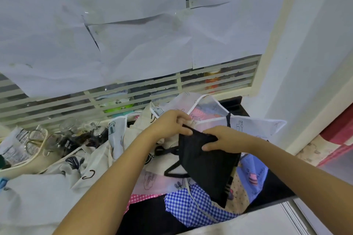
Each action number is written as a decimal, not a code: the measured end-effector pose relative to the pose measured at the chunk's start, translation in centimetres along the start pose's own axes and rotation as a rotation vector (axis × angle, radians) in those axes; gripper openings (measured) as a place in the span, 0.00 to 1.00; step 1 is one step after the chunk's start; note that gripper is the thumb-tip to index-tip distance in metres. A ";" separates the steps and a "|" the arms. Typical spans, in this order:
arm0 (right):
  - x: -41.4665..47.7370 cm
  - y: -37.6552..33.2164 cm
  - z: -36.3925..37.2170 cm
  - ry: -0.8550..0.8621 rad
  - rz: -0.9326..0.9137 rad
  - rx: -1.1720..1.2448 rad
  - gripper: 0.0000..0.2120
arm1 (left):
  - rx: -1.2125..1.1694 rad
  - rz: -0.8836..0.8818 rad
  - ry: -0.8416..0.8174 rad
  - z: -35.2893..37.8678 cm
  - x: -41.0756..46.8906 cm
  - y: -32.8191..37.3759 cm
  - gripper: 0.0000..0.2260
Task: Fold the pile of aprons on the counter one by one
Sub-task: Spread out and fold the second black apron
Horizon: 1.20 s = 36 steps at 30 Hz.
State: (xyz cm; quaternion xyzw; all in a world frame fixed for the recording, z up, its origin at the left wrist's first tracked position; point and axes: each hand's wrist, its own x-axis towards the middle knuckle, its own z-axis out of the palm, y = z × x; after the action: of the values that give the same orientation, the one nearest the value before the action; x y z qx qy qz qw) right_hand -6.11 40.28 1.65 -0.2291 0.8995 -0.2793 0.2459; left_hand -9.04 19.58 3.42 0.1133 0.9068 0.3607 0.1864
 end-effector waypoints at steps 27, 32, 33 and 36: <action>-2.6 5.7 8.7 0.186 0.414 0.640 0.13 | -1.553 -0.701 -0.079 14.2 -4.7 -5.8 0.14; -3.7 6.7 9.7 0.147 0.229 0.532 0.23 | -1.536 -0.796 -0.040 15.2 -5.7 -7.1 0.23; -3.9 6.9 9.5 0.105 0.167 0.497 0.21 | -1.542 -0.801 -0.030 14.8 -5.6 -7.2 0.23; -4.9 6.8 8.2 0.024 0.138 0.551 0.21 | -1.552 -0.788 -0.053 13.6 -5.7 -7.5 0.21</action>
State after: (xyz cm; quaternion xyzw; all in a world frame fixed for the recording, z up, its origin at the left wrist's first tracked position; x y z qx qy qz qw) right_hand 0.50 44.84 -6.96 -0.0882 0.8060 -0.4986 0.3067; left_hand 1.27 20.65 -9.49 -0.3594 0.3733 0.7834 0.3432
